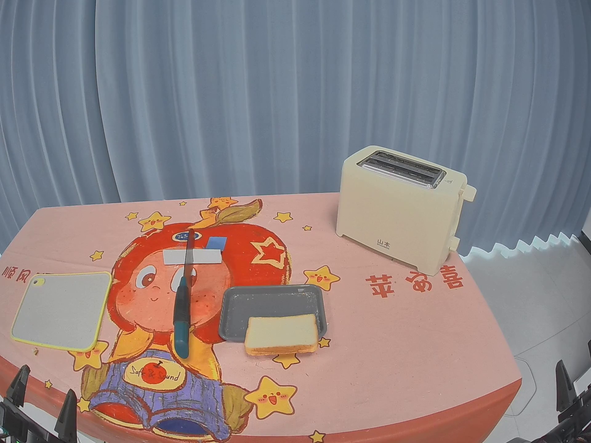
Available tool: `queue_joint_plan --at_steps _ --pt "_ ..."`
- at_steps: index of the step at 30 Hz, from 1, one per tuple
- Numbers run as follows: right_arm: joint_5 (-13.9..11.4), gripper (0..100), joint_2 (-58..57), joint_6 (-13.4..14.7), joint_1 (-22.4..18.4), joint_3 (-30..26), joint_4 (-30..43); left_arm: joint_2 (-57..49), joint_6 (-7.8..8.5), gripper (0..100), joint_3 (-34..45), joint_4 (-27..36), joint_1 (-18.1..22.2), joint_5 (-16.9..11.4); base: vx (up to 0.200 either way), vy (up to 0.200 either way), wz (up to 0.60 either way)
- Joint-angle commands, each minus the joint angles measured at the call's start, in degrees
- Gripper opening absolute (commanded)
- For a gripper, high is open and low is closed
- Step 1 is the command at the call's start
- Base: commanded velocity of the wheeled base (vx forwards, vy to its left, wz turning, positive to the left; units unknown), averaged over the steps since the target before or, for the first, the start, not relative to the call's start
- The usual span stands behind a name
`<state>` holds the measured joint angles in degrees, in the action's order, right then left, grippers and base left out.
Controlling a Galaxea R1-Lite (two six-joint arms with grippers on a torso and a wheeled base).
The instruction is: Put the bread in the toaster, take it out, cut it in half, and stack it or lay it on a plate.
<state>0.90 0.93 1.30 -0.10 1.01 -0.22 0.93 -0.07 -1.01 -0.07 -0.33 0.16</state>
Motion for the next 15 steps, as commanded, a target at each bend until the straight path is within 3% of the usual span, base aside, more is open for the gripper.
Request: queue_joint_plan --at_steps 1,15 --pt "0.1 100 -0.9 0.0 0.0 -1.0 0.0 -0.1 -0.01 100 1.0 0.0 0.0 0.0 0.0 0.0 0.0" --pt "-0.2 100 -0.9 -0.1 0.1 -1.0 -0.1 0.0 -0.01 100 1.0 0.0 0.1 0.0 0.0 0.0 0.0"
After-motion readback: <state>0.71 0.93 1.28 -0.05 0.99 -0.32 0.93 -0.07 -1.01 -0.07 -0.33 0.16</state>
